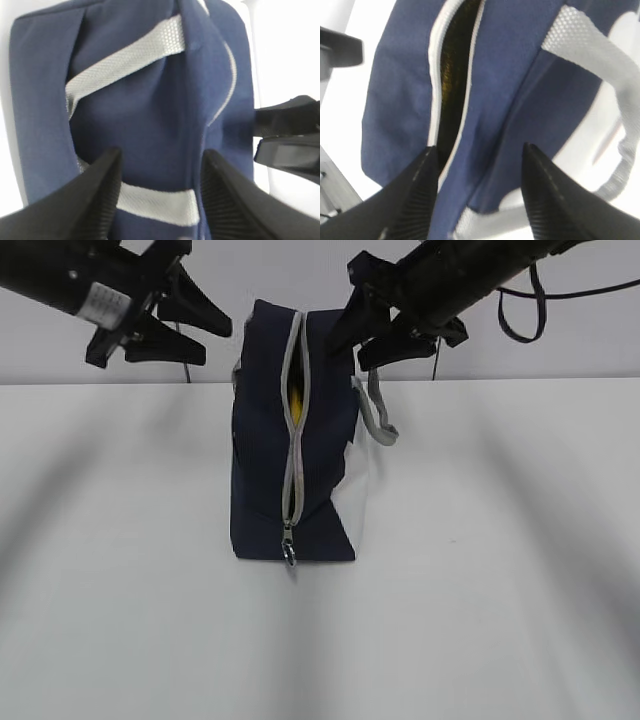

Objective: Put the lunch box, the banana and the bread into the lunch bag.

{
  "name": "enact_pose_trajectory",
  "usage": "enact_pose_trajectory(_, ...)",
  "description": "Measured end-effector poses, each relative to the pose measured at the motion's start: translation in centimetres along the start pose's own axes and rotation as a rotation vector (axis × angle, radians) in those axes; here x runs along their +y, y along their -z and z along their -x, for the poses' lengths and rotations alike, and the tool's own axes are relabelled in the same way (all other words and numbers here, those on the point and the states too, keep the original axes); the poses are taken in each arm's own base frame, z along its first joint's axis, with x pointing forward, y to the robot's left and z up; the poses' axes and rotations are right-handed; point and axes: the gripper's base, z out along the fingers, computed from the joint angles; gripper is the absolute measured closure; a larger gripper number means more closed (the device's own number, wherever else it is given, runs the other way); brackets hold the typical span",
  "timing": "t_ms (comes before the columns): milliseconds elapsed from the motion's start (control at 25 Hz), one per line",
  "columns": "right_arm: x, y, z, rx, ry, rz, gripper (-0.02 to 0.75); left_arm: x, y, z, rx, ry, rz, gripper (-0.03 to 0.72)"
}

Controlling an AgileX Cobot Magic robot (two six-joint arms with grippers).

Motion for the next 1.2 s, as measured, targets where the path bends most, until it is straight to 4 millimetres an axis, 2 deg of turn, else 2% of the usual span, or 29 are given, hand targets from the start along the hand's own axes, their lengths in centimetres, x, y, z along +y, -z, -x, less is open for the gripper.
enact_pose_trajectory(240, 1.0, 2.6, 1.0, 0.073, 0.024, -0.183, 0.339, -2.9, 4.2, -0.4, 0.046, -0.111, 0.041, 0.312)
enact_pose_trajectory(400, 3.3, 3.9, 0.8, 0.076, 0.056, -0.369, 0.339, -4.2, 6.9, -1.5, 0.059, -0.168, 0.15, 0.312)
enact_pose_trajectory(600, 9.6, 5.4, 0.0, 0.046, 0.218, -0.45, 0.339, -5.4, 9.6, -2.7, 0.074, -0.211, 0.242, 0.312)
enact_pose_trajectory(760, 13.3, 5.5, -1.3, 0.047, 0.309, -0.437, 0.339, -6.6, 11.2, -3.4, 0.039, -0.242, 0.254, 0.312)
enact_pose_trajectory(920, 14.7, 4.9, -3.5, 0.078, 0.362, -0.437, 0.339, -7.1, 12.5, -5.2, 0.035, -0.251, 0.268, 0.312)
enact_pose_trajectory(1040, 14.8, 4.2, -5.5, 0.048, 0.39, -0.417, 0.339, -6.7, 12.9, -7.3, 0.059, -0.237, 0.28, 0.312)
enact_pose_trajectory(1200, 13.2, 3.4, -9.3, -0.025, 0.401, -0.395, 0.339, -6.1, 13.3, -10.3, 0.061, -0.216, 0.292, 0.312)
